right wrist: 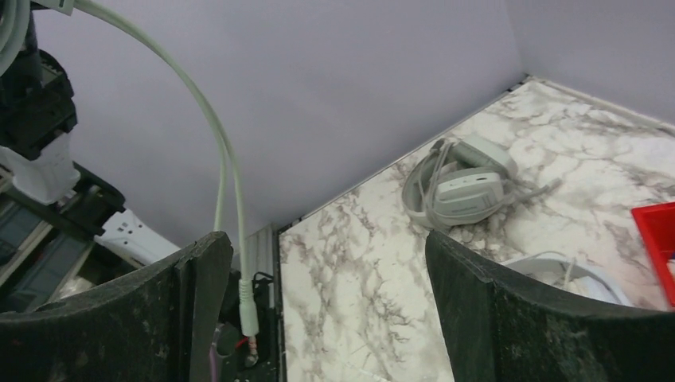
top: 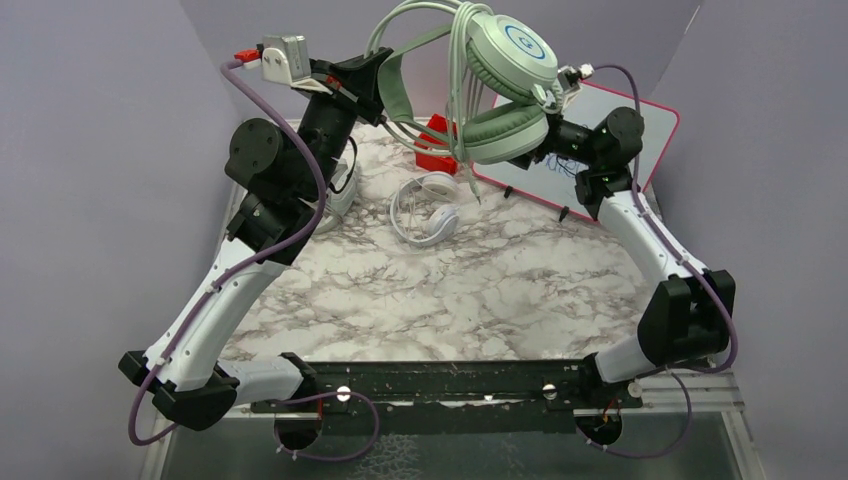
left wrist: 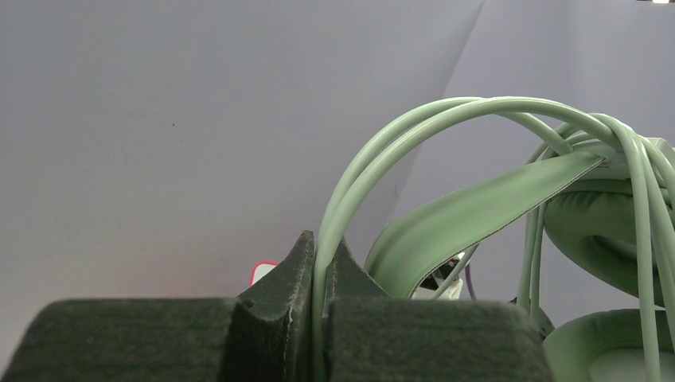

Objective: Wrap the headphones
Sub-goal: Wrap the headphones cable around the headphones.

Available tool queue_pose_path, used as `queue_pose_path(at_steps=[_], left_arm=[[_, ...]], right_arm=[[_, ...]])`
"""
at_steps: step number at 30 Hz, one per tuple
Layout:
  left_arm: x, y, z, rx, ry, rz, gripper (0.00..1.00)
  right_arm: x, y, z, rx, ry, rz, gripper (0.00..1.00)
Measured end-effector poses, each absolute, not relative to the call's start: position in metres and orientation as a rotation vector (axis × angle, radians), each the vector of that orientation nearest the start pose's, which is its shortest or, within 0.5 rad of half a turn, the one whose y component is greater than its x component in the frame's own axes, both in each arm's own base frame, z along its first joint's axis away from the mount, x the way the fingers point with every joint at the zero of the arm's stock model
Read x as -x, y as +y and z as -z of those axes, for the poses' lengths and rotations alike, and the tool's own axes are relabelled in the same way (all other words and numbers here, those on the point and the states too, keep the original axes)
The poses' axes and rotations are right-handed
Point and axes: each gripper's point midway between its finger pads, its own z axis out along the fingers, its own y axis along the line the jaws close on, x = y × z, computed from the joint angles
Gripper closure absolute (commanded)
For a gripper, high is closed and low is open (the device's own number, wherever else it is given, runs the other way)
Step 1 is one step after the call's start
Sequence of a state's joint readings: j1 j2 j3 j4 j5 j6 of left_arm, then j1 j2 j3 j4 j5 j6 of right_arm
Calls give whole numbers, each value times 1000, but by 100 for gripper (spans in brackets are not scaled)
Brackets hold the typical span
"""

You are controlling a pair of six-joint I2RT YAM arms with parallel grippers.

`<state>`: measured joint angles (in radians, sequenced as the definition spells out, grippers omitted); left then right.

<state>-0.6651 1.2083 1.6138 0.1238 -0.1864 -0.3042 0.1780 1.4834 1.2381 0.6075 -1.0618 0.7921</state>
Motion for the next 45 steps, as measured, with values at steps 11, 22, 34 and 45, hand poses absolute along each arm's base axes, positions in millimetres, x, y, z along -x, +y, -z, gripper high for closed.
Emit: queue_pose_path(at_steps=[11,22,34,45], left_arm=[[-297,-212,-603,-30,1084,805,100],[-297,-212,-603,-30,1085,804,100],[-300,-210,-605,-23,1080,784,100],[-331,-186,-596,121,1083,598,100]], right_arm=[[-324,281,-408,692,1394,-1585,37],[-307,303,-392,722,1403,-1672,43],[-281,307,-374,726,1431,-1699,81],[-245,315,-370,669,1421,-1622,100]])
